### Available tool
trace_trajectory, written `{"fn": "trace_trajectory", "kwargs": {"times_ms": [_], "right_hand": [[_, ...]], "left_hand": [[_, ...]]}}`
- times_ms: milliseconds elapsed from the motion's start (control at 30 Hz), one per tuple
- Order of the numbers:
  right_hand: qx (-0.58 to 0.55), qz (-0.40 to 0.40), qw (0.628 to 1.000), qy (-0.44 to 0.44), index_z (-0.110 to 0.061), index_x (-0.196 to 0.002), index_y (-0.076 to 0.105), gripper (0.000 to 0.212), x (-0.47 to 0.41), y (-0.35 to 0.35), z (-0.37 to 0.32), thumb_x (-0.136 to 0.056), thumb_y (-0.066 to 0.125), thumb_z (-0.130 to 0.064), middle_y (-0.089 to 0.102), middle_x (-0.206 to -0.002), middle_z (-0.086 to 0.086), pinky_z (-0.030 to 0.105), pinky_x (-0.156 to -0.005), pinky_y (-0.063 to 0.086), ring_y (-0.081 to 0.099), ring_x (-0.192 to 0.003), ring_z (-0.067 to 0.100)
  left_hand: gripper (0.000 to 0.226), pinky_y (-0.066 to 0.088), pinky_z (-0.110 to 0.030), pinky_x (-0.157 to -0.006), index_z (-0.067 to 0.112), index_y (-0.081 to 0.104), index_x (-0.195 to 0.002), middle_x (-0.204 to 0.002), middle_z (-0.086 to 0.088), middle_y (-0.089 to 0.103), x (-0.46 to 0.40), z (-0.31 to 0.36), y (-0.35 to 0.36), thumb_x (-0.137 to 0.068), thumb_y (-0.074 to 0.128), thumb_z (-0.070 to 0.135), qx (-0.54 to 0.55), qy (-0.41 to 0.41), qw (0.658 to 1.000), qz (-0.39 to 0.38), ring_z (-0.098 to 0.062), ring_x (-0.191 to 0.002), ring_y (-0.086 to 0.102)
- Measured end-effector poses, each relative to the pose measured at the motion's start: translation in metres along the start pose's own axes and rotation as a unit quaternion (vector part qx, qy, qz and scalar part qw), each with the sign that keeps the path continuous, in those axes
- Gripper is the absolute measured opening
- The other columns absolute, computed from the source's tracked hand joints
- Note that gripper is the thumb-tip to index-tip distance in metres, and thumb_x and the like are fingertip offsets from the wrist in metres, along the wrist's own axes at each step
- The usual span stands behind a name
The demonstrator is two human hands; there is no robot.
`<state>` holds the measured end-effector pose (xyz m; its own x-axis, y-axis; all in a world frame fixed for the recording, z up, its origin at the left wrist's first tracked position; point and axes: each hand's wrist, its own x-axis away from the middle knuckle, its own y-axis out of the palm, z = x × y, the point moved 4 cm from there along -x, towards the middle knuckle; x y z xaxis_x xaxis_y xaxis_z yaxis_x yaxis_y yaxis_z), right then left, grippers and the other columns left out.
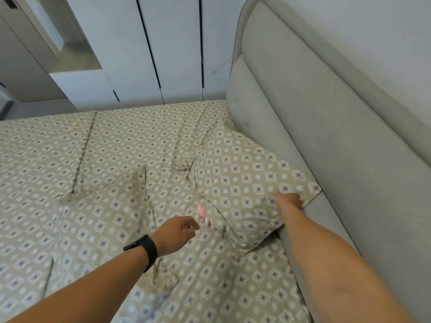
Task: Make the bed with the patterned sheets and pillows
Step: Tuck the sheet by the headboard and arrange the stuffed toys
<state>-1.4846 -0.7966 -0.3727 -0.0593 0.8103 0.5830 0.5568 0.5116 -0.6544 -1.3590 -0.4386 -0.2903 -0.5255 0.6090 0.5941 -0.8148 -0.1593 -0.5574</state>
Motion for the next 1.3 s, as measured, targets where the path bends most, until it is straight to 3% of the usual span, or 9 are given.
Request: {"fn": "trace_trajectory", "kwargs": {"times_ms": [100, 200, 367, 500, 633, 767, 933, 1100, 1300], "right_hand": [[-0.039, 0.013, 0.999, 0.027, -0.002, -0.138, 0.047, 0.09, -0.034, 0.004, -0.006, -0.067, 0.078, -0.046, 0.059, -0.134, 0.018, 0.045, -0.095, 0.055, 0.062, -0.115, 0.039], [-0.075, -0.005, 0.996, 0.052, -0.003, -0.144, 0.036, 0.099, -0.048, 0.016, -0.018, -0.071, 0.086, -0.048, 0.056, -0.136, 0.019, 0.043, -0.088, 0.051, 0.061, -0.116, 0.041], [0.007, -0.041, 0.999, 0.002, -0.007, -0.145, 0.044, 0.082, -0.057, 0.03, -0.03, -0.083, 0.077, -0.049, 0.059, -0.137, 0.017, 0.043, -0.094, 0.051, 0.061, -0.117, 0.039], [0.11, -0.062, 0.988, -0.087, -0.009, -0.143, 0.05, 0.067, -0.043, 0.033, -0.043, -0.091, 0.067, -0.048, 0.057, -0.14, 0.015, 0.041, -0.093, 0.048, 0.056, -0.124, 0.039], [0.145, -0.076, 0.977, -0.139, -0.015, -0.14, 0.054, 0.061, -0.026, 0.042, -0.043, -0.091, 0.061, -0.05, 0.041, -0.148, 0.014, 0.044, -0.103, 0.041, 0.035, -0.133, 0.038], [0.082, -0.149, 0.974, -0.151, -0.015, -0.13, 0.061, 0.042, -0.012, 0.046, -0.041, -0.094, 0.058, -0.034, 0.064, -0.13, 0.008, 0.032, -0.088, 0.045, 0.058, -0.114, 0.035], [0.106, -0.152, 0.968, -0.169, -0.016, -0.123, 0.065, 0.03, 0.011, 0.05, -0.034, -0.097, 0.049, -0.021, 0.067, -0.117, 0.009, 0.03, -0.078, 0.044, 0.055, -0.088, 0.026], [0.097, -0.141, 0.967, -0.19, -0.02, -0.119, 0.065, 0.028, 0.038, 0.05, -0.029, -0.099, 0.045, -0.019, 0.068, -0.114, 0.005, 0.033, -0.082, 0.048, 0.057, -0.091, 0.026], [-0.014, -0.181, 0.958, -0.223, -0.025, -0.131, 0.061, 0.037, 0.1, 0.053, -0.039, -0.096, 0.051, -0.017, 0.065, -0.121, -0.002, 0.036, -0.096, 0.051, 0.061, -0.108, 0.024]], "left_hand": [[0.02, 0.053, -0.024, -0.084, 0.033, 0.066, -0.11, -0.106, 0.009, 0.068, -0.019, -0.021, 0.006, -0.1, 0.051, 0.025, 0.013, -0.045, 0.999, -0.01, -0.007, -0.09, 0.067], [0.018, 0.055, -0.024, -0.08, 0.033, 0.066, -0.106, -0.104, 0.008, 0.069, -0.032, -0.04, 0.012, -0.1, 0.052, 0.024, 0.029, -0.09, 0.995, -0.013, -0.009, -0.087, 0.068], [0.019, 0.053, -0.02, -0.077, 0.03, 0.066, -0.109, -0.109, 0.006, 0.066, -0.041, -0.05, 0.011, -0.101, 0.05, 0.022, 0.011, -0.117, 0.992, -0.038, -0.009, -0.09, 0.066], [0.02, 0.055, -0.026, -0.086, 0.032, 0.064, -0.108, -0.109, 0.005, 0.067, -0.051, -0.037, 0.004, -0.101, 0.049, 0.021, -0.009, -0.12, 0.992, -0.037, -0.01, -0.091, 0.066], [0.025, 0.052, -0.024, -0.091, 0.03, 0.064, -0.116, -0.116, 0.007, 0.064, -0.053, -0.018, 0.01, -0.102, 0.045, 0.023, -0.066, -0.095, 0.992, -0.047, -0.01, -0.1, 0.063], [0.031, 0.047, -0.02, -0.088, 0.03, 0.063, -0.125, -0.121, 0.005, 0.064, -0.045, -0.002, 0.024, -0.101, 0.043, 0.025, -0.122, -0.072, 0.986, -0.09, -0.012, -0.106, 0.062], [0.032, 0.045, -0.021, -0.091, 0.03, 0.061, -0.128, -0.129, 0.004, 0.061, -0.039, 0.006, 0.018, -0.102, 0.044, 0.026, -0.149, -0.062, 0.983, -0.086, -0.014, -0.112, 0.06], [0.033, 0.048, -0.026, -0.097, 0.027, 0.06, -0.13, -0.135, 0.001, 0.06, -0.027, 0.005, -0.002, -0.103, 0.042, 0.024, -0.145, -0.07, 0.985, -0.065, -0.016, -0.116, 0.06], [0.034, 0.05, -0.028, -0.096, 0.027, 0.056, -0.135, -0.137, 0.0, 0.058, -0.007, -0.004, -0.008, -0.103, 0.045, 0.026, -0.136, -0.07, 0.987, -0.044, -0.018, -0.116, 0.061]]}}
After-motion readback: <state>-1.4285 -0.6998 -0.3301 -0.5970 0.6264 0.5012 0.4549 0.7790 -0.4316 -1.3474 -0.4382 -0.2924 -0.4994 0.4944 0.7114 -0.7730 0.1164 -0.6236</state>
